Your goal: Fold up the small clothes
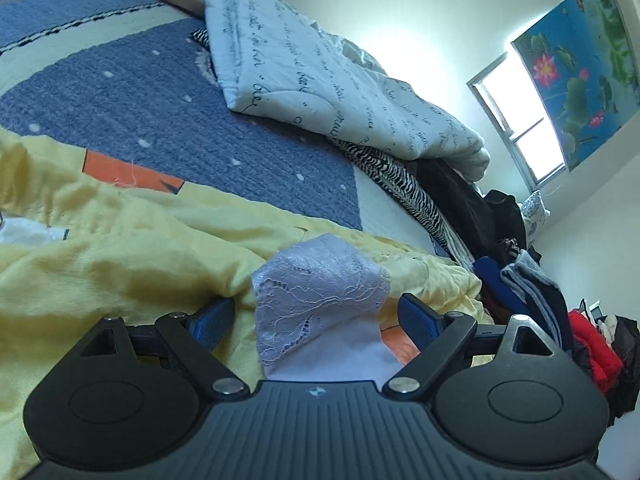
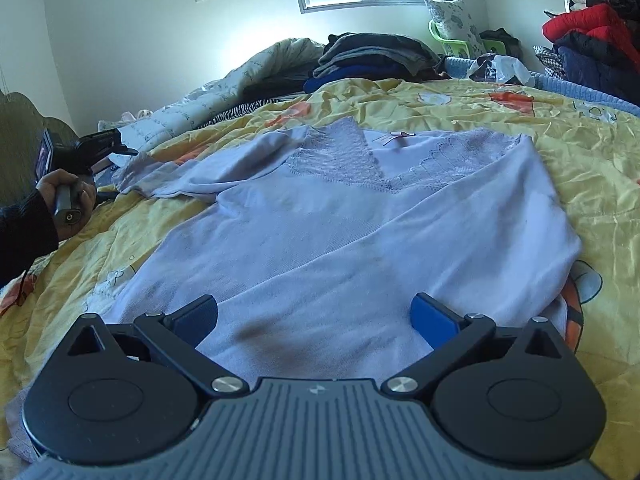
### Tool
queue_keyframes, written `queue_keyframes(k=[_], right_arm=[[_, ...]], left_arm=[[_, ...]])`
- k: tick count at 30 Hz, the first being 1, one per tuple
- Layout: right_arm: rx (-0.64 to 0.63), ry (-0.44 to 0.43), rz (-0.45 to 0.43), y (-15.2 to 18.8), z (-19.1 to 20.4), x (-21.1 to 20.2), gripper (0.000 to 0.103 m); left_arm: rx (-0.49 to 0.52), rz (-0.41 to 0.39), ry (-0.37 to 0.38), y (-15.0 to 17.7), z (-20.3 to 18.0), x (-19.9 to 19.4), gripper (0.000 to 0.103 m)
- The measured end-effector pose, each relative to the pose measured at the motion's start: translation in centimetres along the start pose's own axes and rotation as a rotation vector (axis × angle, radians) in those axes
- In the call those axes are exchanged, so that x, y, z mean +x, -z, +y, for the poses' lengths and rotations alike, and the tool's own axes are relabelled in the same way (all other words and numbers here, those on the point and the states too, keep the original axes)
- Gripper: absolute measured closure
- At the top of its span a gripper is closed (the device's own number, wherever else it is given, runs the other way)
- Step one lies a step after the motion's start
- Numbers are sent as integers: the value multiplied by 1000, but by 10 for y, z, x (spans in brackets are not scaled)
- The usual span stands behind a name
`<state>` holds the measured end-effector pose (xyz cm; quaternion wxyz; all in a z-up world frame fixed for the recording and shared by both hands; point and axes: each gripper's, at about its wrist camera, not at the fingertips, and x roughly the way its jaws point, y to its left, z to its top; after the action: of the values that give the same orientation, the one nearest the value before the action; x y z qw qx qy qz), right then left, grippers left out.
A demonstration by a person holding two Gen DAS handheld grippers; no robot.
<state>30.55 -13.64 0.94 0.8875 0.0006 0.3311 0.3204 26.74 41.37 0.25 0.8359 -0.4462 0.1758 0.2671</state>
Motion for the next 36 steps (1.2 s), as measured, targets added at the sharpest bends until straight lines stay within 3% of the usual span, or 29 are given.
queue_keyframes(k=[2, 4, 5, 11, 13, 16, 18, 21, 25, 27, 30, 35, 36], right_arm=[[5, -4, -2, 0, -1, 0, 3], [7, -7, -3, 0, -1, 0, 3], [9, -8, -4, 0, -2, 0, 3], [19, -16, -8, 0, -3, -1, 3], [22, -18, -9, 0, -4, -1, 3], [27, -21, -10, 0, -5, -1, 3], [33, -24, -12, 0, -5, -2, 3], [42, -27, -14, 0, -7, -2, 3], [45, -28, -15, 0, -7, -2, 3], [55, -27, -20, 0, -8, -3, 4], [70, -33, -25, 0, -10, -3, 4], [85, -41, -28, 1, -13, -5, 4], [86, -41, -28, 1, -13, -5, 4]], left_arm=[[45, -14, -1, 2, -4, -1, 39], [76, 5, -36, 4, -7, 2, 79], [82, 14, -64, 3, -7, 4, 83], [92, 10, -44, 1, -10, -4, 85], [133, -22, -38, 1, -20, -12, 97], [264, -76, -13, 9, -49, -32, 100], [402, -107, 29, 23, -78, -50, 100], [613, -137, 135, 59, -122, -77, 100], [806, -92, 300, 113, -165, -107, 101], [955, -38, 409, 154, -181, -126, 101], [1135, 87, 510, 215, -182, -140, 101], [1495, 199, 526, 309, -156, -147, 101], [1562, 112, 528, 322, -147, -155, 101]])
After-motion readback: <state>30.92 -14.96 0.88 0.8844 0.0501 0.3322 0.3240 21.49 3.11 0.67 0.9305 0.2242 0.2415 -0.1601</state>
